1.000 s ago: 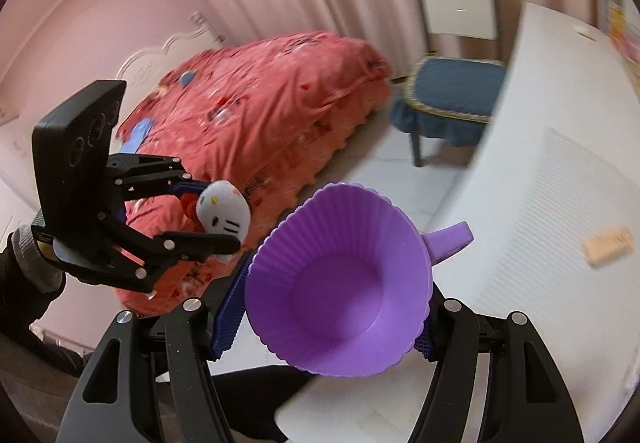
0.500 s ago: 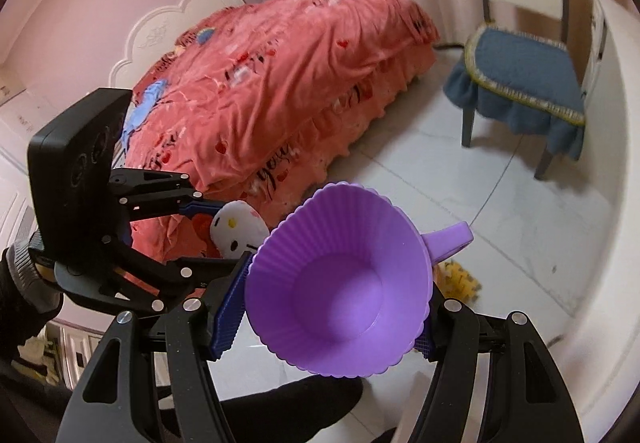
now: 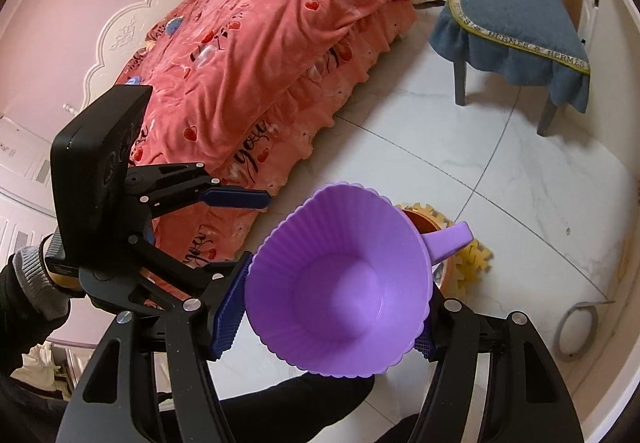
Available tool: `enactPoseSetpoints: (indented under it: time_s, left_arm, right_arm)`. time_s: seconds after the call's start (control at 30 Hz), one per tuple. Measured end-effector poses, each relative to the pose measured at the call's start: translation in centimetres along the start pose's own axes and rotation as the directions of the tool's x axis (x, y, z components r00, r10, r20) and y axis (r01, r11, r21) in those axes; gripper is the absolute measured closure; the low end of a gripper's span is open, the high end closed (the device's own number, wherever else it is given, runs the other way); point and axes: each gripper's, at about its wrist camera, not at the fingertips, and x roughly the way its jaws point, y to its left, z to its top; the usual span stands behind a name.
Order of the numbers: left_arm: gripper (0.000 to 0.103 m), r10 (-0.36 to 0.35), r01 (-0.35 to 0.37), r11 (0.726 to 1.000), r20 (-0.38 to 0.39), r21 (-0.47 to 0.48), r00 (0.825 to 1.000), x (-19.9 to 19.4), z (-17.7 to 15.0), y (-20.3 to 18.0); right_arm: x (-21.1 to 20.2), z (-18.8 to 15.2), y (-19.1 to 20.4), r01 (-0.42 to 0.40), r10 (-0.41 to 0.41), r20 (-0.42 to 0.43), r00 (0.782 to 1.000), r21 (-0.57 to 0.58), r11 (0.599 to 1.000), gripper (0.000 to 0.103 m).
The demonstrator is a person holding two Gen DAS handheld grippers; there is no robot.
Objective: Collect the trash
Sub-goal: 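Carry plush and purple cup over the orange bin and release both, then move both open tools back over the desk mat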
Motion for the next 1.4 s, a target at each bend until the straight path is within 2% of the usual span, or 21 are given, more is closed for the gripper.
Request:
enactPoseSetpoints:
  time_s: [0.43,0.47,0.5,0.53,0.73,0.9,1.2,1.4]
  left_arm:
    - [0.035,0.009,-0.012,0.999,-0.051,-0.053,0.999,-0.3,-2.1,2.4]
    - [0.035,0.01,-0.013,0.998,-0.054,-0.061,0.999,-0.2,-2.2,2.5]
    - [0.035,0.008,-0.012,0.998,-0.059,-0.068,0.998,-0.1,-2.2,2.7]
    - [0.035,0.007,-0.012,0.997,-0.065,-0.072,0.998,0.1,-2.3,2.8]
    - [0.035,0.007,-0.013,0.996,-0.071,-0.089,0.997,0.2,-2.4,3.0]
    - [0.035,0.004,-0.009,0.997,-0.067,-0.079,0.998,0.1,-2.0,2.5]
    - [0.035,0.006,-0.007,1.0,-0.044,-0.029,0.999,-1.5,-1.0,0.7]
    - [0.035,0.037,-0.037,0.999,-0.024,-0.006,0.999,-3.4,-0.3,-0.9]
  right_arm:
    - [4.4,1.4,0.6,-0.01,0.009,-0.061,0.998,-0.011,1.0,0.035]
    - [4.8,1.6,0.7,-0.004,0.003,-0.065,0.998,-0.015,1.0,0.033]
    - [5.1,1.6,0.8,0.008,-0.009,-0.071,0.997,-0.017,1.0,0.025]
    - [5.5,1.6,0.8,0.018,-0.02,-0.083,0.996,-0.018,1.0,0.022]
    - [6.6,1.0,0.7,0.031,-0.031,-0.111,0.993,-0.01,0.999,0.022]
    - [5.7,0.5,0.5,0.033,-0.033,-0.105,0.994,0.0,0.999,0.022]
    - [1.8,-0.2,0.4,0.036,-0.035,-0.066,0.997,0.003,0.999,0.022]
    - [-1.4,-0.6,0.5,0.047,-0.047,-0.029,0.998,0.0,0.999,0.022]
